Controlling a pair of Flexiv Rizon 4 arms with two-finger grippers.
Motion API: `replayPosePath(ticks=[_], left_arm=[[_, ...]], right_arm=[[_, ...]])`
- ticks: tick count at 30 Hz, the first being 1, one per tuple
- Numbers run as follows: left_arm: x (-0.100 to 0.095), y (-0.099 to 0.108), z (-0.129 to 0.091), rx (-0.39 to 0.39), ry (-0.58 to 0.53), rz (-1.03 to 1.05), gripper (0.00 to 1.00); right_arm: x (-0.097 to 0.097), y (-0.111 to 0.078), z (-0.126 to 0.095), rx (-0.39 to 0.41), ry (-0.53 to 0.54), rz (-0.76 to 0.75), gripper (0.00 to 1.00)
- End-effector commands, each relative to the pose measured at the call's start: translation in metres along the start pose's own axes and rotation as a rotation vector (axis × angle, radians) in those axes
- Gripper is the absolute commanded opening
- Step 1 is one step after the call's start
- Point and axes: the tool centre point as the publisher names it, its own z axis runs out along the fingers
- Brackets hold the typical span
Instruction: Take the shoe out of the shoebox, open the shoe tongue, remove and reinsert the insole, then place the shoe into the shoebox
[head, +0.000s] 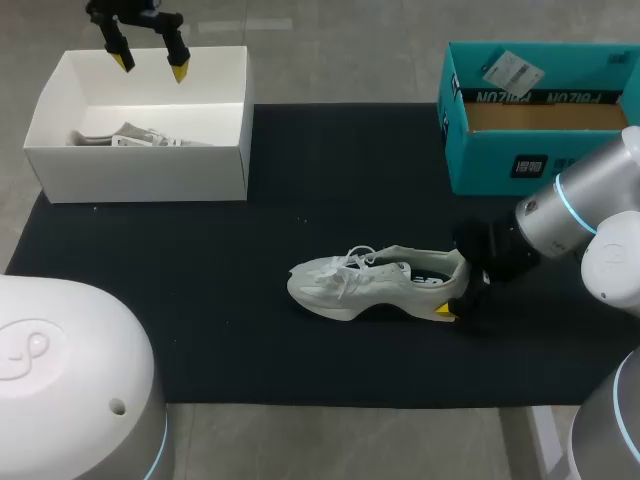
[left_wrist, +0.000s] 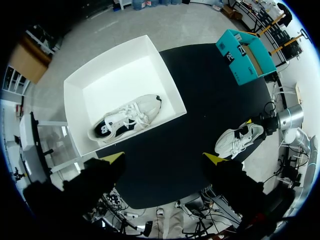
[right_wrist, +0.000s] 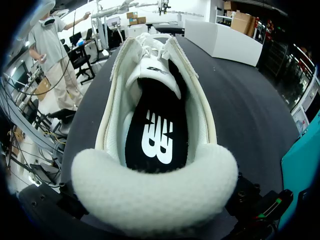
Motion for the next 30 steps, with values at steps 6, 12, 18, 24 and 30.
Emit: replayPosePath(ticks=[6, 12, 18, 24, 30], left_arm=[[0.072, 0.014, -0.005, 0.048, -0.137, -0.157, 1.00], [0.118, 0.018, 0.001, 0.026, -0.131, -0.228, 1.00], [0.159, 0.024, 0.005, 0.017, -0.176, -0.197, 1.00], [0.212, 0.031, 0.026, 0.012, -0.227, -0.100, 1.00], [0.256, 0.042, 0.048, -0.004, -0.204, -0.055, 1.00]], right_arm=[[-0.001, -0.001, 0.004, 0.000, -0.002, 0.000, 0.00], [-0.001, -0.001, 0.004, 0.000, -0.002, 0.000, 0.00], [-0.001, -0.001, 0.004, 0.000, -0.002, 0.000, 0.00], [-0.001, -0.001, 0.004, 0.000, -0.002, 0.000, 0.00], [-0.001, -0.001, 0.004, 0.000, -0.002, 0.000, 0.00]])
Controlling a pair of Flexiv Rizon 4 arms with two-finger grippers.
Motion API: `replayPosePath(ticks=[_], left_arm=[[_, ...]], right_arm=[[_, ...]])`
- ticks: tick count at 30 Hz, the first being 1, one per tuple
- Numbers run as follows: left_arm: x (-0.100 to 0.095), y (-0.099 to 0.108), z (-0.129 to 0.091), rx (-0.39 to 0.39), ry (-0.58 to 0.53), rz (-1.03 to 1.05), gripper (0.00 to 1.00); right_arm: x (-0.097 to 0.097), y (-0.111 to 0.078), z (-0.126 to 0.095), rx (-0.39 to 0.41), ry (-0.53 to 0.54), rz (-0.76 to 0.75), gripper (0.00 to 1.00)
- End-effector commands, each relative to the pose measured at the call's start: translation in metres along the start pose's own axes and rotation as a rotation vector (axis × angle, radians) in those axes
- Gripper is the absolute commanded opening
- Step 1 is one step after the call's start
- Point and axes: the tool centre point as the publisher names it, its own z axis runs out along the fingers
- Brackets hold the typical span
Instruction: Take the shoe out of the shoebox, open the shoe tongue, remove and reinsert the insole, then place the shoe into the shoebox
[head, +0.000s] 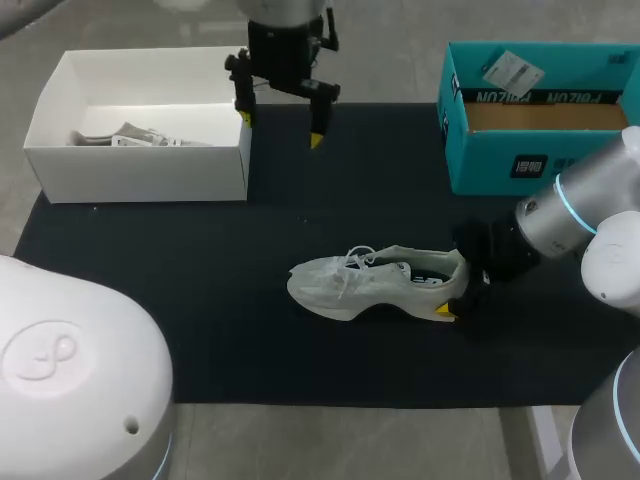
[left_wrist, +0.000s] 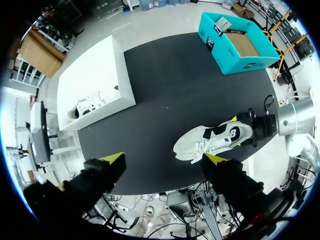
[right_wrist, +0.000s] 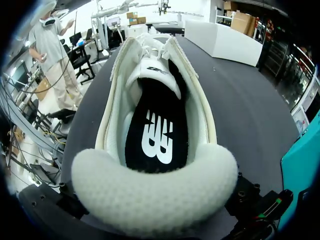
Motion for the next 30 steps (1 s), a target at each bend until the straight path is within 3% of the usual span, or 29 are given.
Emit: replayPosePath(ticks=[1, 9, 17, 24, 30], left_arm=[[0.036, 0.004, 0.012, -0.004, -0.044, 0.014, 1.00], [0.070, 0.025, 0.027, -0.016, -0.014, 0.055, 1.00], [0.107, 0.050, 0.061, 0.020, -0.043, 0.081, 1.00], [0.121, 0.061, 0.068, 0.082, -0.019, 0.029, 1.00], [0.129, 0.059, 0.071, 0.046, -0.042, -0.019, 1.00]], right_arm=[[-0.001, -0.001, 0.004, 0.000, -0.002, 0.000, 0.00], [-0.001, -0.001, 0.004, 0.000, -0.002, 0.000, 0.00], [-0.001, -0.001, 0.004, 0.000, -0.002, 0.000, 0.00], [-0.001, -0.001, 0.004, 0.000, -0.002, 0.000, 0.00], [-0.001, -0.001, 0.004, 0.000, -0.002, 0.000, 0.00]])
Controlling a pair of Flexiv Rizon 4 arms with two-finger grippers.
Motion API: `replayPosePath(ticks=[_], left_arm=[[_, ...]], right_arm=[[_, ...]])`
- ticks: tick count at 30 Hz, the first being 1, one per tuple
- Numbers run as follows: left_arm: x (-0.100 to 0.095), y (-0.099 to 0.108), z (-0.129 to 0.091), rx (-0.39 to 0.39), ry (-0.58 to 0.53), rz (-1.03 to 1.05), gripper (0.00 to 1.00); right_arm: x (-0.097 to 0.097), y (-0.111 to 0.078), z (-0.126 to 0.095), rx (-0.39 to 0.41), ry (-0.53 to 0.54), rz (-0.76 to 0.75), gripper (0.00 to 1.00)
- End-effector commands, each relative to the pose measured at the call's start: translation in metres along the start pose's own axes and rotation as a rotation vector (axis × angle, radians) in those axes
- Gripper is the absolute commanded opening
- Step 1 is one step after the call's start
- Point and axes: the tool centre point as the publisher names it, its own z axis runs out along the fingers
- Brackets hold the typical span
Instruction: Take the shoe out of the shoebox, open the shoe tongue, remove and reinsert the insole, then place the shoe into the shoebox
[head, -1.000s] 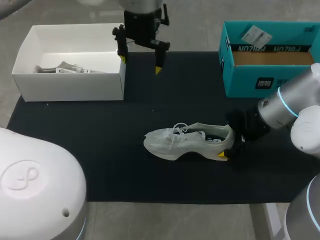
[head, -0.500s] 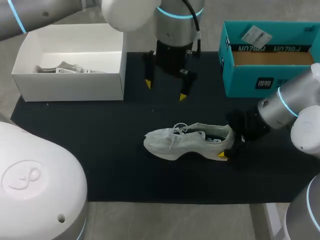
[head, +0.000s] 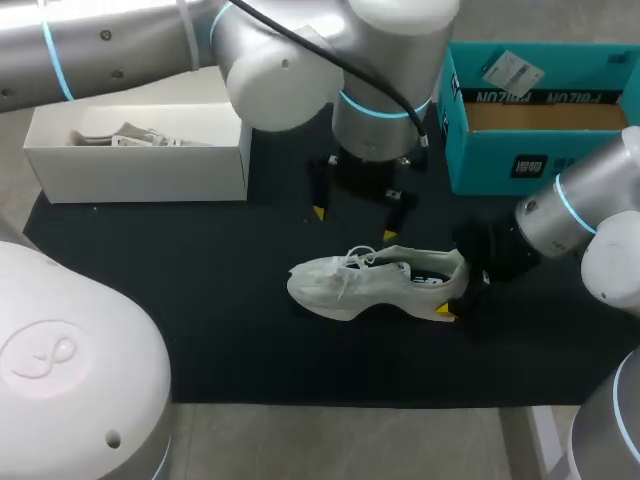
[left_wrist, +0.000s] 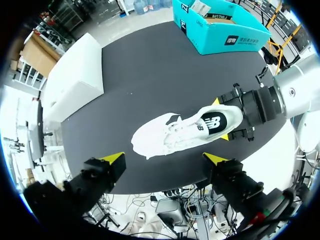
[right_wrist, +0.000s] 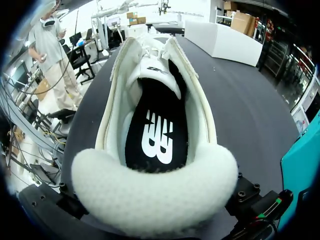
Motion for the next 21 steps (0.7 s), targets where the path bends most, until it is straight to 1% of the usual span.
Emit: replayPosePath(ticks=[1, 15, 16, 17, 18, 19, 20, 21], left_arm=[[0.006, -0.002, -0.001, -0.015, -0.006, -0.005, 1.00], [0.006, -0.002, -0.001, -0.015, -0.006, -0.005, 1.00], [0.007, -0.003, 0.001, -0.013, 0.024, -0.022, 1.00], [0.011, -0.005, 0.005, 0.009, 0.057, -0.046, 1.00], [0.014, -0.006, 0.008, 0.004, 0.037, -0.062, 1.00], [0.018, -0.007, 0.011, 0.017, 0.024, -0.073, 1.00], [0.022, -0.009, 0.014, 0.021, 0.062, -0.085, 1.00], [0.026, -0.010, 0.016, 0.028, 0.063, -0.088, 1.00]], right_arm=[[-0.001, -0.001, 0.004, 0.000, -0.002, 0.000, 0.00], [-0.001, -0.001, 0.004, 0.000, -0.002, 0.000, 0.00], [-0.001, -0.001, 0.004, 0.000, -0.002, 0.000, 0.00], [-0.001, -0.001, 0.004, 0.000, -0.002, 0.000, 0.00], [-0.001, -0.001, 0.004, 0.000, -0.002, 0.000, 0.00], [-0.001, -0.001, 0.004, 0.000, -0.002, 0.000, 0.00], [-0.001, -0.001, 0.004, 0.000, -0.002, 0.000, 0.00], [-0.001, -0.001, 0.004, 0.000, -0.002, 0.000, 0.00]])
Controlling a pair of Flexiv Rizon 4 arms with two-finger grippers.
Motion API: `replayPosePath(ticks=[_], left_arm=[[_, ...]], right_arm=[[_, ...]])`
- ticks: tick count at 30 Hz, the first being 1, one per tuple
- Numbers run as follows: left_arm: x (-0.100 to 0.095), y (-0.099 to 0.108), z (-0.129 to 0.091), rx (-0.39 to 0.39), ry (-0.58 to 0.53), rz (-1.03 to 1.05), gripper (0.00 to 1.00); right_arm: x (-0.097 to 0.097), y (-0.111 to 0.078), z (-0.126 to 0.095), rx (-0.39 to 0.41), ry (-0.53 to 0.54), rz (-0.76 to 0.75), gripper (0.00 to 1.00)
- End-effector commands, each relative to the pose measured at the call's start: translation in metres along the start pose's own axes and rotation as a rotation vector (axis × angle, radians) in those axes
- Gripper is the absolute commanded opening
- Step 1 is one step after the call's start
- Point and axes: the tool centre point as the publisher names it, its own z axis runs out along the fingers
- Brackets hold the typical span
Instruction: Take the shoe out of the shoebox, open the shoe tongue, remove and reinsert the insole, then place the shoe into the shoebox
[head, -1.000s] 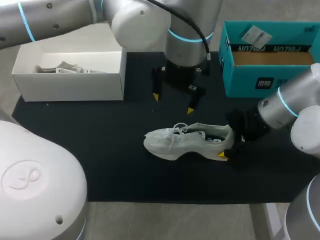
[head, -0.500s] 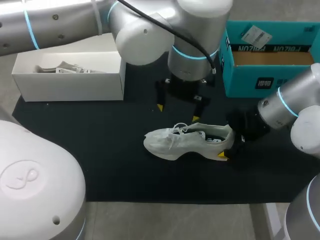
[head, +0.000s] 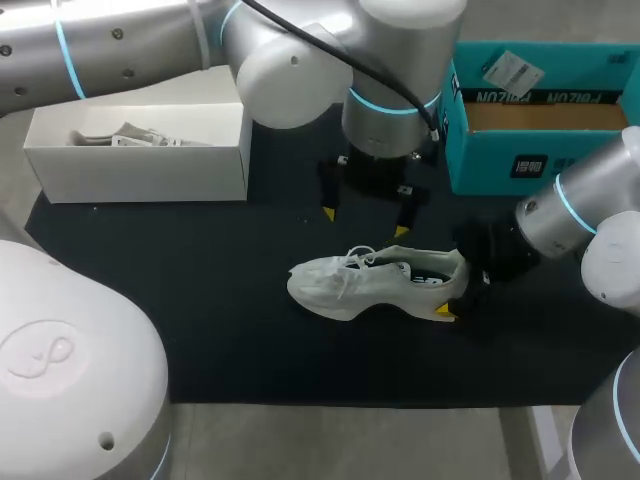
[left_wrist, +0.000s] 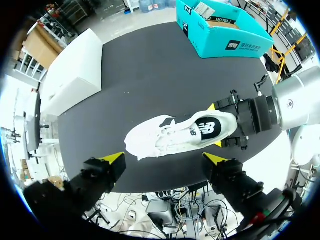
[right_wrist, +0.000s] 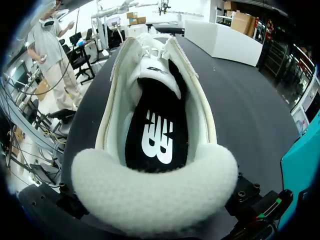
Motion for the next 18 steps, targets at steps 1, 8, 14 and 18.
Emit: replayPosePath(ticks=[1, 8, 14, 18], left_arm=[[0.015, 0.001, 0.019, 0.013, 0.019, -0.020, 1.00], [0.038, -0.005, 0.043, 0.020, 0.000, -0.009, 1.00], [0.051, -0.008, 0.064, 0.035, -0.015, -0.052, 1.00], [0.058, -0.011, 0.077, 0.021, -0.013, -0.041, 1.00]], right_arm=[[-0.001, -0.001, 0.004, 0.000, -0.002, 0.000, 0.00], [-0.001, -0.001, 0.004, 0.000, -0.002, 0.000, 0.00], [-0.001, -0.001, 0.004, 0.000, -0.002, 0.000, 0.00], [-0.001, -0.001, 0.004, 0.000, -0.002, 0.000, 0.00]])
